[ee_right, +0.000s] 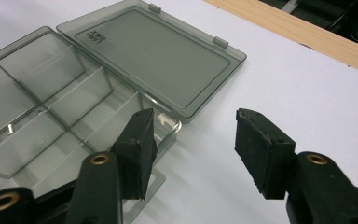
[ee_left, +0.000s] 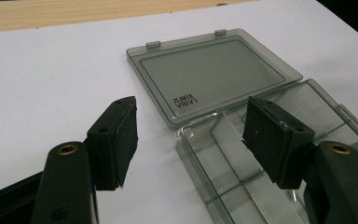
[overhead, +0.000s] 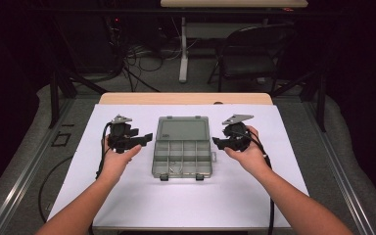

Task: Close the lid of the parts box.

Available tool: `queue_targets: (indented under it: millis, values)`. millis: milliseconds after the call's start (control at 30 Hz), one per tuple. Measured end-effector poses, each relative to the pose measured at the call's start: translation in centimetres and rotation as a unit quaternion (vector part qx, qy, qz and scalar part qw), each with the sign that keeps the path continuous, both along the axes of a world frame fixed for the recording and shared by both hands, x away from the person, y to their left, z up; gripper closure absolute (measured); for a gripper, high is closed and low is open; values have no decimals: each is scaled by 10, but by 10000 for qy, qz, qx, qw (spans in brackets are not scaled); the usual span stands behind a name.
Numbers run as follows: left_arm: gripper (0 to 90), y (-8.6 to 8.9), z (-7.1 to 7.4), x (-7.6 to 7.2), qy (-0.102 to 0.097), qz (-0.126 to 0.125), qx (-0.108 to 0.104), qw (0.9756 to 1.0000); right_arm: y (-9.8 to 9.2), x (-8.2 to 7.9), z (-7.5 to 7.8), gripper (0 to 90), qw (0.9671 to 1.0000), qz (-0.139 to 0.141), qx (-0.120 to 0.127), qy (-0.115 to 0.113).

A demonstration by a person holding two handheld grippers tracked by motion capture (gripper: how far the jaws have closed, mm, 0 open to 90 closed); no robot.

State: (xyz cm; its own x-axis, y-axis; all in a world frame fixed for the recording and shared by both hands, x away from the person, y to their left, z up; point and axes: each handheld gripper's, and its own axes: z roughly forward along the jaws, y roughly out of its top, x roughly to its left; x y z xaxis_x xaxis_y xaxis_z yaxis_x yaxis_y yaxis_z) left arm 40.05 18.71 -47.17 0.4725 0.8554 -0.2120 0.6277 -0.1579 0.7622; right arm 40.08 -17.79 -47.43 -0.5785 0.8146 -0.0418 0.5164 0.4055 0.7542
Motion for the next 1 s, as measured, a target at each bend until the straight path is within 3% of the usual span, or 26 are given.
queue_targets:
  millis: [567,1000]
  values:
    - [352,-2,12,19,-92,-16,57,9999,3,24,21,464,9996,-271,-122,-15]
    - [406,-9,6,36,-55,46,225,9997,23,48,14,478,9991,-353,-218,108]
